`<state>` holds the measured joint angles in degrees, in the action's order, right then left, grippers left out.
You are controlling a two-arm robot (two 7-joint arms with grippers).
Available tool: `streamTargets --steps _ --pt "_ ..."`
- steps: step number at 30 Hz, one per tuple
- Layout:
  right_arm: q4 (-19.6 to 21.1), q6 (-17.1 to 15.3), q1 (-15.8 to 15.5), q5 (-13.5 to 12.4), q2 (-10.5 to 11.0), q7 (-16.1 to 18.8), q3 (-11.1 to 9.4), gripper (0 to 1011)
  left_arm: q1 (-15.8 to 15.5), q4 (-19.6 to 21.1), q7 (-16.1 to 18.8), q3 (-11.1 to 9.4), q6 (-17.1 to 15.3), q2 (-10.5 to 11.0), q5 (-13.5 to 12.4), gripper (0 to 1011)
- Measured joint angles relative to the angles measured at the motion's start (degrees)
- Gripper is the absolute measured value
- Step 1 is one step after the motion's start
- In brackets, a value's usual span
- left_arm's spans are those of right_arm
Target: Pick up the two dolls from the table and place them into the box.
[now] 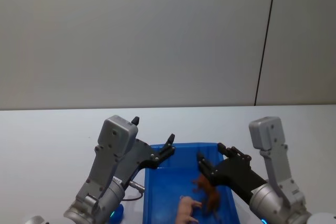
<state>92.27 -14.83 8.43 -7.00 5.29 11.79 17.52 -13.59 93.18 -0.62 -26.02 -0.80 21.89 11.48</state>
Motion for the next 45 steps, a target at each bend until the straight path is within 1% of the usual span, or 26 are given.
streamTargets --steps 1,2,3,4,5,6,7,9,10,12,14,16,28,34,39,45 --pt "-0.2 0.0 0.2 0.0 -0.1 0.1 0.0 578 0.0 0.0 0.0 0.0 0.0 0.0 0.0 1001" --pt "-0.5 0.0 0.3 0.1 -0.2 0.1 0.0 626 0.0 0.0 0.0 0.0 0.0 0.0 0.0 1001" --pt "-0.9 0.0 0.6 0.1 -0.3 0.1 0.0 626 0.0 0.0 0.0 0.0 0.0 0.0 0.0 1001" --pt "-1.1 0.0 0.6 0.1 -0.4 0.1 0.0 687 0.0 0.0 0.0 0.0 0.0 0.0 0.0 1001" --pt "-1.2 0.0 0.7 0.1 -0.4 0.0 0.0 707 0.0 0.0 0.0 0.0 0.0 0.0 0.0 1001" --pt "-1.5 0.0 0.8 0.1 -0.4 -0.2 0.0 764 0.0 0.0 0.0 0.0 0.0 0.0 0.0 1001" --pt "-1.6 0.0 0.8 0.1 -0.4 -0.3 0.0 772 0.0 0.0 0.0 0.0 0.0 0.0 0.0 1001" --pt "-1.7 0.0 0.8 0.1 -0.4 -0.8 -0.2 837 0.0 0.0 0.0 0.0 0.0 0.0 0.0 1001" --pt "-1.7 0.0 0.8 0.0 -0.4 -1.1 -0.2 853 0.0 0.0 0.0 0.0 0.0 0.0 0.0 1001" --pt "-1.6 0.0 0.5 -0.2 -0.2 -1.9 -0.5 921 0.0 0.0 0.0 0.0 0.0 0.0 0.0 1001" --pt "-1.2 0.0 0.0 -0.5 0.1 -2.9 -0.7 968 0.0 0.0 0.0 0.0 0.0 0.0 0.0 1001" --pt "-0.6 0.1 -0.6 -0.8 0.4 -4.1 -1.0 998 0.0 0.0 0.0 0.0 0.0 0.0 0.0 1001" --pt "4.4 0.4 -5.2 -2.7 3.0 -9.9 -2.7 1001 0.0 0.0 0.0 0.0 0.0 0.0 0.0 1001" --pt "5.9 0.4 -6.5 -3.3 3.8 -11.3 -3.1 1001 0.1 0.0 0.0 0.0 -0.2 0.0 0.0 1001" --pt "6.8 0.5 -7.3 -3.6 4.2 -12.2 -3.4 1001 0.4 0.6 0.4 0.2 -1.4 0.3 0.3 1001" --pt "7.5 0.5 -7.9 -3.8 4.5 -12.9 -3.6 1001 1.2 1.9 1.3 0.8 -4.1 1.3 1.5 1001"
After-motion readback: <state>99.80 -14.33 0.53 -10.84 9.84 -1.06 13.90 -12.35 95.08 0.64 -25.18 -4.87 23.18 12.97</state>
